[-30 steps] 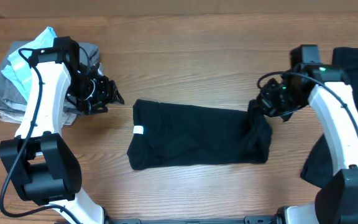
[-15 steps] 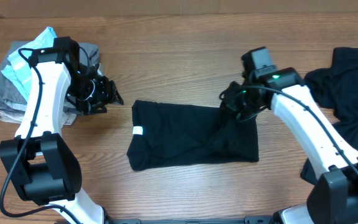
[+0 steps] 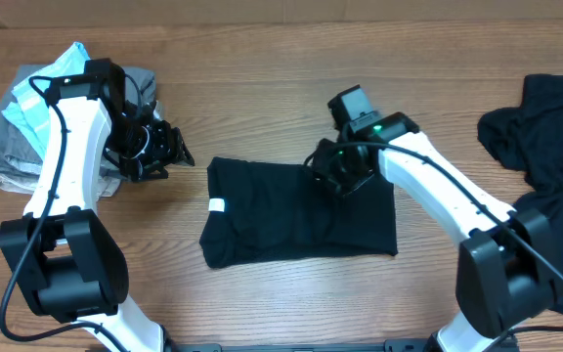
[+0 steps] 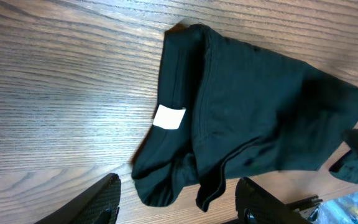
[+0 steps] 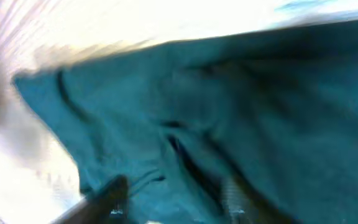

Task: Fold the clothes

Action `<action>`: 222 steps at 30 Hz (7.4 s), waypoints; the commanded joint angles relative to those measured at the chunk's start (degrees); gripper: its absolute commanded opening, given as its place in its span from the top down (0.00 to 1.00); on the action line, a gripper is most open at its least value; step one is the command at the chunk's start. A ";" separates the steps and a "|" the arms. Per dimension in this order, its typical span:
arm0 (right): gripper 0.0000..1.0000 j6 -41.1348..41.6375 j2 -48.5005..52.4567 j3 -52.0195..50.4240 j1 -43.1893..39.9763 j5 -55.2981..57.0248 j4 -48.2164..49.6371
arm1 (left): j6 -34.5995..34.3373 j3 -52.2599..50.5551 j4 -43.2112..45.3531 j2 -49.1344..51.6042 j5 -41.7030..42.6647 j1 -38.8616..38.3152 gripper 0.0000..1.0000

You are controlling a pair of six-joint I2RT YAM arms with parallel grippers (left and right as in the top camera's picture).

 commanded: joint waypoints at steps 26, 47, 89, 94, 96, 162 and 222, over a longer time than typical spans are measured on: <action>0.93 -7.04 -2.49 -14.60 5.79 -3.82 9.42 | 0.90 -0.15 0.15 -0.24 -1.75 -0.07 0.37; 0.76 -15.82 -8.57 0.63 -2.34 -11.13 -2.62 | 0.87 -0.15 0.72 -0.24 -1.77 -0.07 0.37; 0.65 -28.04 -3.69 4.72 -12.76 -16.74 -11.32 | 1.05 -0.15 1.01 -0.24 -3.30 -0.07 0.34; 0.57 -28.37 -4.22 3.85 -19.50 4.31 -23.85 | 0.96 -0.15 1.18 -0.24 -3.28 -0.07 0.15; 0.55 -28.37 -4.22 2.38 -20.09 7.06 -24.83 | 0.85 -0.15 1.18 -0.24 -3.26 -0.07 0.00; 0.96 -19.85 -4.31 18.10 -24.41 -5.20 -36.04 | 0.87 -0.15 1.86 -0.24 -3.28 -0.07 0.00; 0.96 -12.90 2.60 8.59 0.98 -2.40 -22.82 | 0.87 -0.15 1.86 -0.24 -3.28 -0.07 0.00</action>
